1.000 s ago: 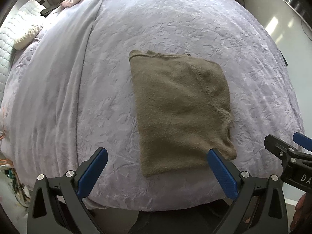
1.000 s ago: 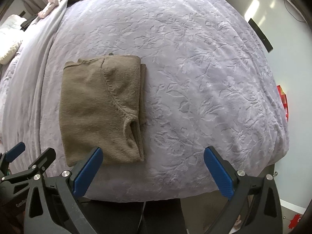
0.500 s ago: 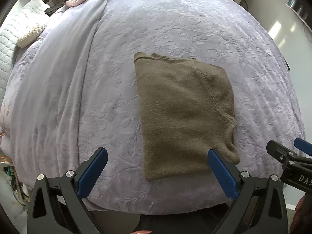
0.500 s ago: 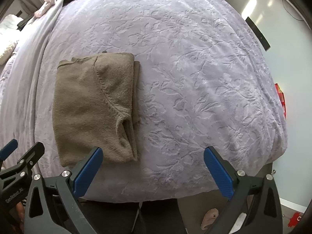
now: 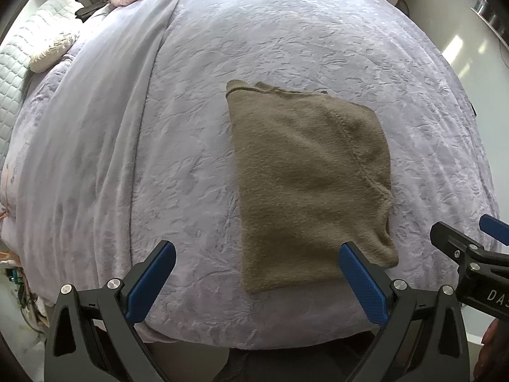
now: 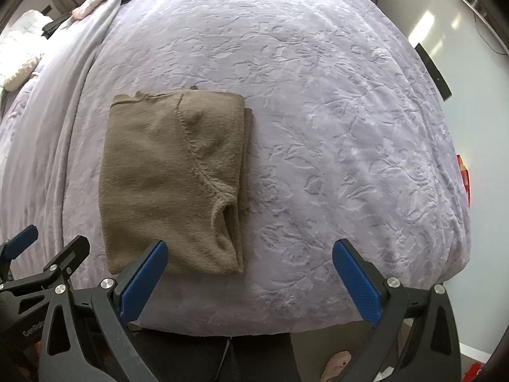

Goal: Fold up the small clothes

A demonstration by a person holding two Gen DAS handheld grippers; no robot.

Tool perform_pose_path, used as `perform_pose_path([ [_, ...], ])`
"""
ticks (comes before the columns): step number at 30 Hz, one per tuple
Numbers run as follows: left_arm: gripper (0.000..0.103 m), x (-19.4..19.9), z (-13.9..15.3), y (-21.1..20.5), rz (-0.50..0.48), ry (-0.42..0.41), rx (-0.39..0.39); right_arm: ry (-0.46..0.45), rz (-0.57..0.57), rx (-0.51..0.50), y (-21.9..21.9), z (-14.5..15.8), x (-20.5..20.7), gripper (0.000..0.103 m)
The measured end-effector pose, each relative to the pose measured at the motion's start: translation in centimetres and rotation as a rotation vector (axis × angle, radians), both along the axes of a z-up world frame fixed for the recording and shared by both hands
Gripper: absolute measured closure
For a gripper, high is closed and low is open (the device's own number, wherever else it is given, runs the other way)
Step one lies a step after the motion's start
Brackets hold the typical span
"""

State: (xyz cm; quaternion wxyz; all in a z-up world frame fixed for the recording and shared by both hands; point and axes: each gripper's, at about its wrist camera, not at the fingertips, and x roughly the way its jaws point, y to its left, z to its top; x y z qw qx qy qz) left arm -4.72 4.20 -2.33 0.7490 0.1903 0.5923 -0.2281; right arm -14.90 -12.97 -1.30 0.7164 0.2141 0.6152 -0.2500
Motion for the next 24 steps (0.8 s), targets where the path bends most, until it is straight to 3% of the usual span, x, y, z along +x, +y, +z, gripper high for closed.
perform_pose_path([
  [24, 0.0, 0.8, 0.0, 1.7, 0.02, 0.002, -0.004, 0.008, 0.033, -0.011, 1.8, -0.1, 1.5, 0.0],
])
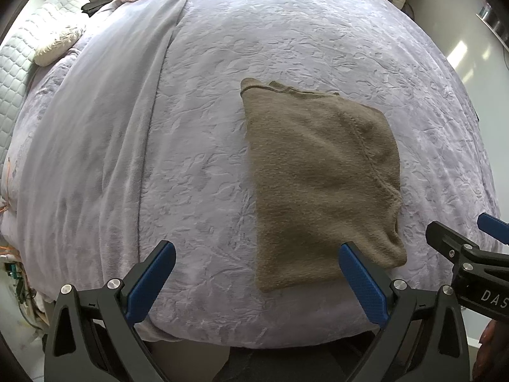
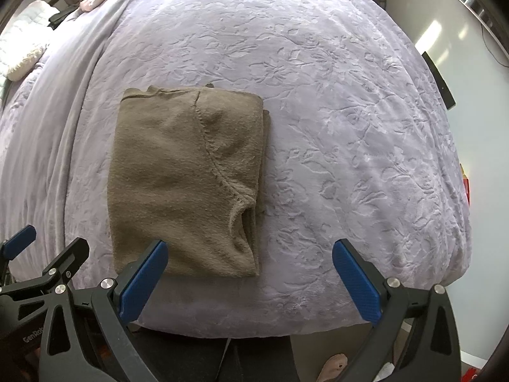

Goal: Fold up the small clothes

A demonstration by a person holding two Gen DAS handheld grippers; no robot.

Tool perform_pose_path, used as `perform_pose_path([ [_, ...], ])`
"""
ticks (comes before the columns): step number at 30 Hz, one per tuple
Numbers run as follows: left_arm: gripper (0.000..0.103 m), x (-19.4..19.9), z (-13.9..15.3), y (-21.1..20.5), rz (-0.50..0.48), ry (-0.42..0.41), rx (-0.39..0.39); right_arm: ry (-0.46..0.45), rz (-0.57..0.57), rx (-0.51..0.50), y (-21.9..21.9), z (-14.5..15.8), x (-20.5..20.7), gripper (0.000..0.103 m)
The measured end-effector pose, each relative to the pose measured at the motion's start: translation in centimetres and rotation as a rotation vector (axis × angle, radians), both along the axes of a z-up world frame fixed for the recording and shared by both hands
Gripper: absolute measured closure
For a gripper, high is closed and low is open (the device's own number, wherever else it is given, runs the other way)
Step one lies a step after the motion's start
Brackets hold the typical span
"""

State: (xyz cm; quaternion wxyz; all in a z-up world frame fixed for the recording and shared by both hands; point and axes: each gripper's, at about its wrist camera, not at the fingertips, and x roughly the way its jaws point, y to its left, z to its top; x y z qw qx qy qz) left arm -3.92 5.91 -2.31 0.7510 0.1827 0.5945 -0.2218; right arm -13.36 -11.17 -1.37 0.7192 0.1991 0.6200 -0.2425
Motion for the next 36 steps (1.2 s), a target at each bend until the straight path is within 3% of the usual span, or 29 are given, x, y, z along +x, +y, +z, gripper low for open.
perform_pose_path([
  [36, 0.0, 0.8, -0.7, 1.2, 0.011, -0.002, 0.008, 0.019, 0.011, -0.005, 0.6, -0.7, 0.9, 0.0],
])
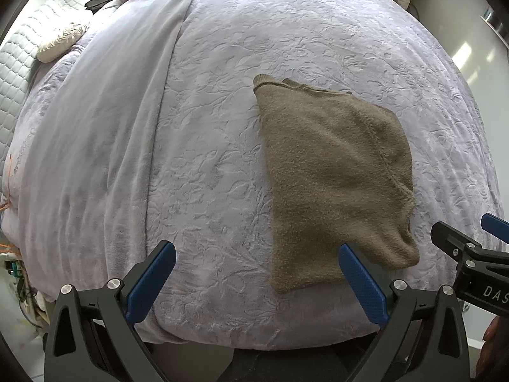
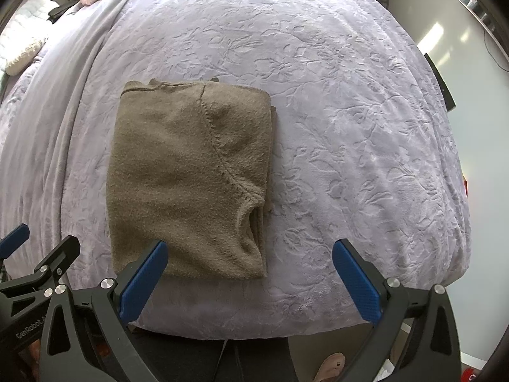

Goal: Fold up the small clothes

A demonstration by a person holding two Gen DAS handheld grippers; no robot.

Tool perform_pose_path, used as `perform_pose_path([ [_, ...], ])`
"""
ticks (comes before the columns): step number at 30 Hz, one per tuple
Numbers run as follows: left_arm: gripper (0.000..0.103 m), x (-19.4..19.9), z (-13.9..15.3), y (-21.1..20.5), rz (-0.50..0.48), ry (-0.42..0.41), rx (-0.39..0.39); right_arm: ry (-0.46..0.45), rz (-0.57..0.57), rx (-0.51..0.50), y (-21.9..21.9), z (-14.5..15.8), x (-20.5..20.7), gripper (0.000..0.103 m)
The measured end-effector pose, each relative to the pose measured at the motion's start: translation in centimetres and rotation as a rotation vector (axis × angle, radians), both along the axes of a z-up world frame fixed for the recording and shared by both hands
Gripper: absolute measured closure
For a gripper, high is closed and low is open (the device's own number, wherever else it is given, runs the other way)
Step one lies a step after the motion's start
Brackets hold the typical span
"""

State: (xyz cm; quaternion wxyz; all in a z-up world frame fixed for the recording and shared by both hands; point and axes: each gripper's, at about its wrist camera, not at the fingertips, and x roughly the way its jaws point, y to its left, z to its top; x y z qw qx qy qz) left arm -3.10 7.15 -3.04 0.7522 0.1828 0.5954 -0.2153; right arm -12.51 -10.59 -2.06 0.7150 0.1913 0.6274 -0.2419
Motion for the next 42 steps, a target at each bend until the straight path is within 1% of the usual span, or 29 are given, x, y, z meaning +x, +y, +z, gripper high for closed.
perform_pose_path([
  [32, 0.0, 0.3, -0.7, -0.2, -0.009, -0.004, 0.015, 0.01, 0.004, 0.004, -0.3, -0.4, 0.5, 0.0],
  [42, 0.0, 0.1, -1.0, -0.4, -0.019, -0.002, 0.021, 0.022, 0.016, 0.009, -0.5, -1.2, 1.0, 0.0],
])
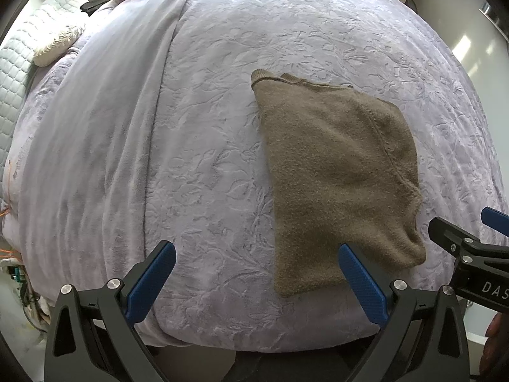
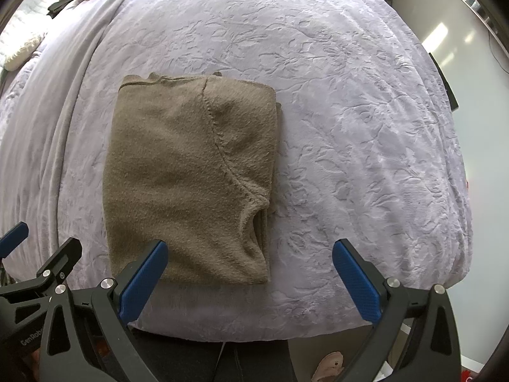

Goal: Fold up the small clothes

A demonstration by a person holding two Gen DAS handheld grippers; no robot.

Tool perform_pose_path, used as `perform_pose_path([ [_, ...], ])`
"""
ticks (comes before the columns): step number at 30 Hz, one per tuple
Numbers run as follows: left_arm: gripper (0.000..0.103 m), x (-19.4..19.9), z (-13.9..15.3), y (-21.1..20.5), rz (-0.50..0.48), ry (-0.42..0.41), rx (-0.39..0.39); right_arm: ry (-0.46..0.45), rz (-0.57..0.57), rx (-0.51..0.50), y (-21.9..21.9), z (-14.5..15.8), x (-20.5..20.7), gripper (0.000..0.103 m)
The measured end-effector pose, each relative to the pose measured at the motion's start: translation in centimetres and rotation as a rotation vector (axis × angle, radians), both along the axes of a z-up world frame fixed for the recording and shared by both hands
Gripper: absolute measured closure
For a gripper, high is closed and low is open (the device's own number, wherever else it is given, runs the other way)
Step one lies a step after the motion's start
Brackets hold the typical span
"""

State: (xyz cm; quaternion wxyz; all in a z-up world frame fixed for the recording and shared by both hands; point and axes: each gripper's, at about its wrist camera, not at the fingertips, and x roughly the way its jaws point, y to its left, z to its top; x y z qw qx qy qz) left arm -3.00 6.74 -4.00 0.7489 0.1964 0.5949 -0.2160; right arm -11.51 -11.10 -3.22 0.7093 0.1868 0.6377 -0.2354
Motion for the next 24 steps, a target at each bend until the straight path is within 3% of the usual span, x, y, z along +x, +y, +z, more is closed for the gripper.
perform_pose_path([
  [24, 0.0, 0.03, -0.27, 0.18, -0.004, -0.027, -0.015, 0.016, 0.0, 0.012, 0.32, -0.99, 0.17, 0.0],
])
